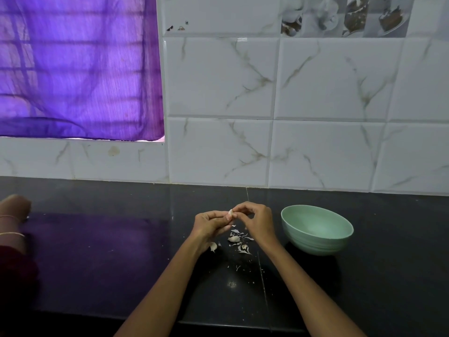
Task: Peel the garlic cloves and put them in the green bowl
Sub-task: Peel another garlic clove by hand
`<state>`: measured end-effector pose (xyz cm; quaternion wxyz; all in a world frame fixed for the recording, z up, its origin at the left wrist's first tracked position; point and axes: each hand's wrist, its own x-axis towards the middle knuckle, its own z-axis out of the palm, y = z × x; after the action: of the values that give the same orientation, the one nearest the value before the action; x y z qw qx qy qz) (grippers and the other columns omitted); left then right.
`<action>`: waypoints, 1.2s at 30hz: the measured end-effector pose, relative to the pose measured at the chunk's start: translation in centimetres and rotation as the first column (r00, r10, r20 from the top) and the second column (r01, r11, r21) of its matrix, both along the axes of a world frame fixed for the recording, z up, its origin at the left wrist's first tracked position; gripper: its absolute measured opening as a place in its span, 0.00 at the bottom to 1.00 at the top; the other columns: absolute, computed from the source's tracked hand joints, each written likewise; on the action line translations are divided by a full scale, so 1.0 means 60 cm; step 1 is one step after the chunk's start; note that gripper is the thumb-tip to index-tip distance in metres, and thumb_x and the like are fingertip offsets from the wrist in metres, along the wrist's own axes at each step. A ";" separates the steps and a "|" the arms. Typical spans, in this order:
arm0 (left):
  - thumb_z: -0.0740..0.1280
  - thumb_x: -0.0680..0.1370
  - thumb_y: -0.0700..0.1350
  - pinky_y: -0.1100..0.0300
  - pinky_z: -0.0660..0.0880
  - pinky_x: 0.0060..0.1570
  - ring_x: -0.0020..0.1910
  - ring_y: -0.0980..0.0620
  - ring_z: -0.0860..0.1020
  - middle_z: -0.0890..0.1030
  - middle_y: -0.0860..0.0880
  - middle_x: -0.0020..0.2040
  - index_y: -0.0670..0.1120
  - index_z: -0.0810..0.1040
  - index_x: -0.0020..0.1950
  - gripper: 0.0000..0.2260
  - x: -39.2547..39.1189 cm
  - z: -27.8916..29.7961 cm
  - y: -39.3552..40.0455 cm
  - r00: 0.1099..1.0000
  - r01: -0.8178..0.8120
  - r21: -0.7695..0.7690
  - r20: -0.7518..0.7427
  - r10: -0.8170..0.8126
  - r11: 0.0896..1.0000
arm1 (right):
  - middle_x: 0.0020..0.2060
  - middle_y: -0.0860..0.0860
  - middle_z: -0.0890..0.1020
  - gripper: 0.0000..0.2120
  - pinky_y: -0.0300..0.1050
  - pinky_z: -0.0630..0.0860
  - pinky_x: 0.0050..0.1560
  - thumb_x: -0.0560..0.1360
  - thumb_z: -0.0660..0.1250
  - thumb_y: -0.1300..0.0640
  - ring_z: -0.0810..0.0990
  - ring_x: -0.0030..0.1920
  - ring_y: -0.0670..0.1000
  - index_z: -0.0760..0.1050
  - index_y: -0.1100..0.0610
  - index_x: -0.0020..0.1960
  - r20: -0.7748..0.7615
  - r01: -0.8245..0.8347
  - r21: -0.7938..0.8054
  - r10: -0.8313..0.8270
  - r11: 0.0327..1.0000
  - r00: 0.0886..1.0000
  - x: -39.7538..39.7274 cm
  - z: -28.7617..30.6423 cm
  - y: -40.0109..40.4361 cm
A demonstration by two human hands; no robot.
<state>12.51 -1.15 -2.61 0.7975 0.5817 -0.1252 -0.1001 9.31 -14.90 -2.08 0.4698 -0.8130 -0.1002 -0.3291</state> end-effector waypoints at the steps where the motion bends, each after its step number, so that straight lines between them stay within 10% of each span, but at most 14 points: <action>1: 0.68 0.73 0.33 0.69 0.78 0.33 0.33 0.58 0.82 0.84 0.49 0.32 0.37 0.80 0.44 0.03 -0.001 0.000 0.000 1.000 -0.006 0.015 0.011 0.006 1.000 | 0.32 0.42 0.82 0.08 0.36 0.75 0.30 0.68 0.72 0.62 0.82 0.36 0.43 0.80 0.49 0.36 -0.005 -0.007 -0.004 0.007 1.000 1.000 0.000 0.000 -0.001; 12: 0.70 0.70 0.31 0.67 0.78 0.31 0.29 0.56 0.81 0.82 0.48 0.29 0.38 0.80 0.38 0.04 -0.001 -0.006 0.000 0.986 -0.054 0.206 0.169 0.018 0.977 | 0.30 0.46 0.79 0.11 0.34 0.74 0.26 0.66 0.74 0.66 0.75 0.29 0.39 0.76 0.52 0.33 -0.143 -0.100 -0.011 0.097 0.995 0.985 0.006 -0.004 -0.018; 23: 0.66 0.73 0.30 0.68 0.79 0.35 0.34 0.55 0.83 0.84 0.46 0.33 0.36 0.79 0.42 0.03 0.004 -0.005 -0.004 1.000 0.022 -0.009 0.006 -0.022 1.000 | 0.33 0.50 0.78 0.11 0.37 0.74 0.27 0.70 0.70 0.64 0.75 0.32 0.42 0.75 0.52 0.34 -0.101 -0.121 -0.007 0.119 0.993 0.988 0.010 0.000 -0.015; 30: 0.62 0.79 0.47 0.66 0.80 0.39 0.40 0.50 0.84 0.84 0.39 0.39 0.36 0.80 0.46 0.15 0.003 0.005 0.001 0.981 0.124 -0.132 -0.133 -0.142 0.983 | 0.35 0.44 0.76 0.06 0.52 0.76 0.38 0.67 0.70 0.57 0.75 0.41 0.50 0.75 0.48 0.37 -0.057 -0.012 -0.219 -0.001 0.976 0.998 0.011 -0.003 -0.019; 36: 0.66 0.75 0.35 0.64 0.81 0.38 0.37 0.51 0.84 0.84 0.41 0.37 0.33 0.80 0.48 0.06 0.005 0.004 0.000 0.986 0.071 -0.089 -0.147 -0.084 0.993 | 0.36 0.44 0.73 0.02 0.44 0.68 0.41 0.71 0.68 0.59 0.71 0.43 0.47 0.77 0.53 0.42 -0.055 0.025 -0.392 -0.051 0.919 0.997 0.006 0.000 -0.013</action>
<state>12.80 -1.16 -2.40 0.8239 0.5331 -0.0911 -0.1692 9.67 -15.66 -2.07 0.2943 -0.9024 -0.1327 -0.2852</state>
